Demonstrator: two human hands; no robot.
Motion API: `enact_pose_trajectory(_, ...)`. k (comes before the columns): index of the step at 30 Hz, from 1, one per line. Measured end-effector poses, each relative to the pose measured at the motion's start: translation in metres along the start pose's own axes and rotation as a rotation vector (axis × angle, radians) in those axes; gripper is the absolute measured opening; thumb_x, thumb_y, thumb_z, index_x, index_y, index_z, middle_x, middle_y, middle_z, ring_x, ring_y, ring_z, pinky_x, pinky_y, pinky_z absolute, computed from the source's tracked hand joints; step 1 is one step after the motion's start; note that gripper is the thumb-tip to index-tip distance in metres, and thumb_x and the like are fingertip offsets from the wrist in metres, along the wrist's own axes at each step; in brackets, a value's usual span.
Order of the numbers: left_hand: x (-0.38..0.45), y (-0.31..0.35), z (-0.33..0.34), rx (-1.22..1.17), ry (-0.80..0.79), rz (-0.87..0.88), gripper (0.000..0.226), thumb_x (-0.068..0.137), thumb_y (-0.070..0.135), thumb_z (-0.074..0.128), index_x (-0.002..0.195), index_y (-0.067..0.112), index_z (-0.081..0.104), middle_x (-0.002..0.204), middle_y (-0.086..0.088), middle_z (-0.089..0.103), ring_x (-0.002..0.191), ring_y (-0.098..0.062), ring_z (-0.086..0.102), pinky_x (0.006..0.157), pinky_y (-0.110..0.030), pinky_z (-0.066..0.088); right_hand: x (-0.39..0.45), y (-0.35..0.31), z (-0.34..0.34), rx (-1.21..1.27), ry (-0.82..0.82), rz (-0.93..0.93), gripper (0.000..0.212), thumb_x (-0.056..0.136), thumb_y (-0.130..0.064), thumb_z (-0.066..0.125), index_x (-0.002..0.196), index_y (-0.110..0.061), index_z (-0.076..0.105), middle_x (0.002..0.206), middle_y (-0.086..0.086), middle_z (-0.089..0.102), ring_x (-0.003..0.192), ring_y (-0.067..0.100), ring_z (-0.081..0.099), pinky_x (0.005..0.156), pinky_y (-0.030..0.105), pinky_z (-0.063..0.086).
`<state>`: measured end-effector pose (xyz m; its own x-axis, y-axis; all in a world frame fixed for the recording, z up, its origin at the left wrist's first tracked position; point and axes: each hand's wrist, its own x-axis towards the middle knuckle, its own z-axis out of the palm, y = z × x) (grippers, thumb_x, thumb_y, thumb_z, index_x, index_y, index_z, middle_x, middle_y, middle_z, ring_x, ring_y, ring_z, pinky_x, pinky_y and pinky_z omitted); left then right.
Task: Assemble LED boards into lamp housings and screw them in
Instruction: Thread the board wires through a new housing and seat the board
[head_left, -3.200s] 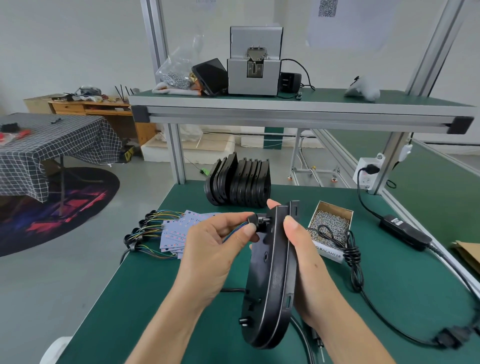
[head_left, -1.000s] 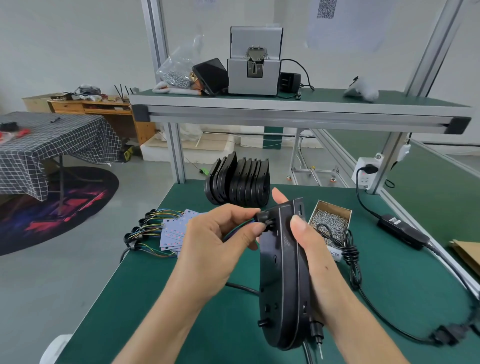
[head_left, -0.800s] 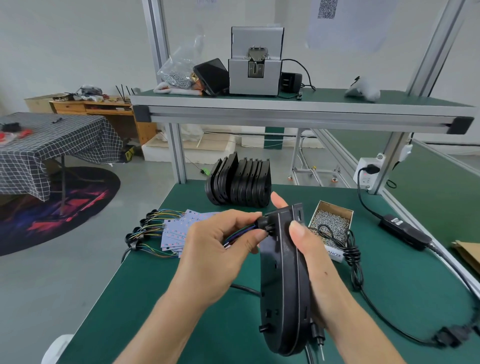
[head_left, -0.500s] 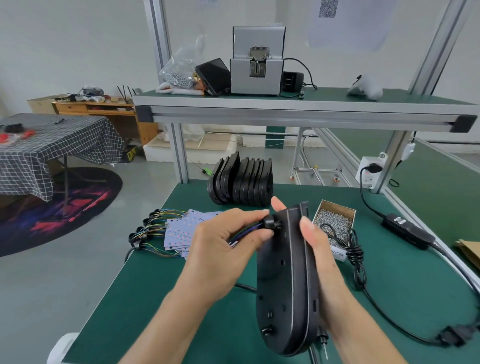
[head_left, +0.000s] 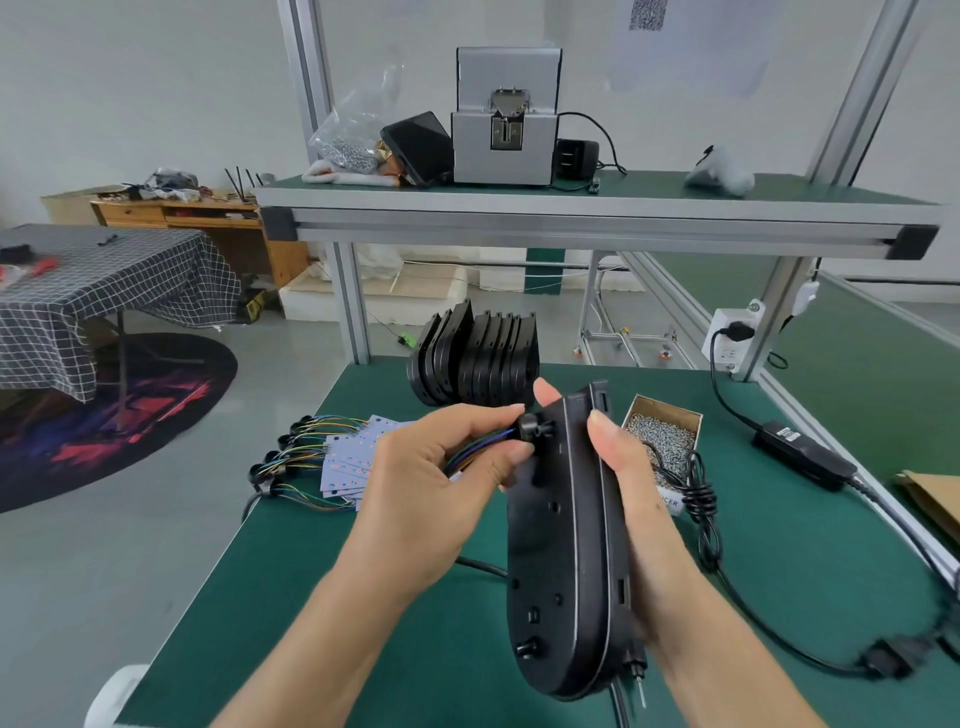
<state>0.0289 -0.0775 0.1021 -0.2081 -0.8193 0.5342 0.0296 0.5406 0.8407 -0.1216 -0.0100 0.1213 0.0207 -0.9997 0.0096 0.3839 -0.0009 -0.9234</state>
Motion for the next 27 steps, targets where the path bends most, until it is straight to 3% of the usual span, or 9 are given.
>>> enact_pose_trajectory(3, 0.0, -0.002, -0.003, 0.039, -0.019, 0.037, 0.034, 0.087, 0.019, 0.077, 0.11, 0.043, 0.077, 0.087, 0.01, 0.077, 0.072, -0.008, 0.072, 0.072, -0.018, 0.057, 0.0, 0.002, 0.0, -0.02, -0.02, 0.003, 0.049, 0.081, -0.061, 0.067, 0.129, -0.049, 0.068, 0.127, 0.023, 0.068, 0.118, 0.029, 0.064, 0.119, 0.061, 0.033)
enact_pose_trajectory(4, 0.0, -0.002, -0.003, 0.053, -0.029, 0.048, 0.032, 0.087, 0.02, 0.077, 0.111, 0.041, 0.076, 0.088, 0.01, 0.077, 0.074, -0.008, 0.072, 0.073, -0.019, 0.057, 0.0, 0.003, -0.002, -0.008, -0.01, 0.029, 0.049, 0.083, -0.061, 0.066, 0.13, -0.05, 0.067, 0.128, 0.023, 0.069, 0.119, 0.031, 0.065, 0.119, 0.061, 0.033)
enact_pose_trajectory(7, 0.0, -0.002, -0.004, 0.077, -0.035, 0.094, 0.028, 0.089, 0.028, 0.074, 0.116, 0.034, 0.075, 0.088, 0.008, 0.075, 0.078, -0.012, 0.071, 0.074, -0.019, 0.054, -0.001, 0.002, 0.0, 0.005, -0.01, 0.039, 0.054, 0.082, -0.06, 0.069, 0.134, -0.049, 0.065, 0.128, 0.003, 0.073, 0.119, 0.019, 0.069, 0.113, 0.048, 0.045)
enact_pose_trajectory(12, 0.003, -0.002, -0.003, 0.125, -0.047, 0.157, 0.031, 0.09, 0.016, 0.075, 0.12, 0.027, 0.076, 0.085, 0.006, 0.071, 0.079, -0.013, 0.067, 0.075, -0.019, 0.05, 0.0, 0.001, -0.002, -0.019, -0.013, 0.013, 0.055, 0.079, -0.059, 0.073, 0.131, -0.046, 0.068, 0.132, 0.016, 0.069, 0.119, 0.016, 0.066, 0.116, 0.049, 0.042)
enact_pose_trajectory(16, 0.002, -0.003, -0.004, 0.167, -0.036, 0.18, 0.033, 0.09, 0.015, 0.076, 0.122, 0.021, 0.076, 0.082, 0.004, 0.069, 0.077, -0.013, 0.066, 0.075, -0.017, 0.049, 0.0, 0.003, -0.004, -0.036, -0.024, 0.003, 0.05, 0.07, -0.066, 0.071, 0.116, -0.045, 0.076, 0.128, 0.01, 0.073, 0.116, 0.017, 0.07, 0.11, 0.045, 0.049)
enact_pose_trajectory(19, 0.003, -0.002, -0.002, 0.191, -0.034, 0.172, 0.033, 0.09, 0.017, 0.075, 0.122, 0.025, 0.076, 0.081, 0.003, 0.067, 0.075, -0.015, 0.065, 0.072, -0.021, 0.049, 0.002, 0.007, -0.006, -0.005, -0.024, -0.036, 0.057, 0.073, -0.064, 0.068, 0.128, -0.048, 0.07, 0.128, 0.003, 0.073, 0.117, 0.018, 0.07, 0.097, 0.034, 0.057)
enact_pose_trajectory(21, 0.007, 0.001, 0.0, 0.179, -0.063, 0.104, 0.033, 0.09, 0.023, 0.073, 0.122, 0.032, 0.074, 0.081, 0.002, 0.067, 0.075, -0.016, 0.065, 0.072, -0.025, 0.051, 0.006, 0.009, -0.008, 0.047, 0.009, -0.064, 0.055, 0.071, -0.062, 0.068, 0.122, -0.044, 0.074, 0.128, 0.001, 0.073, 0.111, 0.014, 0.072, 0.087, 0.027, 0.06)
enact_pose_trajectory(24, 0.008, 0.007, 0.003, 0.068, -0.094, -0.091, 0.025, 0.095, 0.033, 0.066, 0.119, 0.039, 0.073, 0.08, 0.003, 0.072, 0.067, -0.009, 0.065, 0.065, -0.025, 0.052, 0.015, 0.008, -0.011, 0.01, -0.005, -0.098, 0.04, 0.083, -0.058, 0.06, 0.118, -0.045, 0.076, 0.129, 0.002, 0.073, 0.122, 0.021, 0.068, 0.1, 0.034, 0.057)
enact_pose_trajectory(27, 0.007, 0.007, 0.0, 0.223, -0.076, -0.14, 0.016, 0.101, 0.034, 0.064, 0.088, 0.033, 0.072, 0.06, 0.014, 0.059, 0.048, -0.003, 0.042, 0.05, -0.014, 0.035, 0.022, 0.011, -0.02, -0.012, 0.058, -0.121, 0.046, 0.087, -0.053, 0.055, 0.131, -0.044, 0.068, 0.134, 0.005, 0.07, 0.128, 0.026, 0.064, 0.111, 0.046, 0.047)
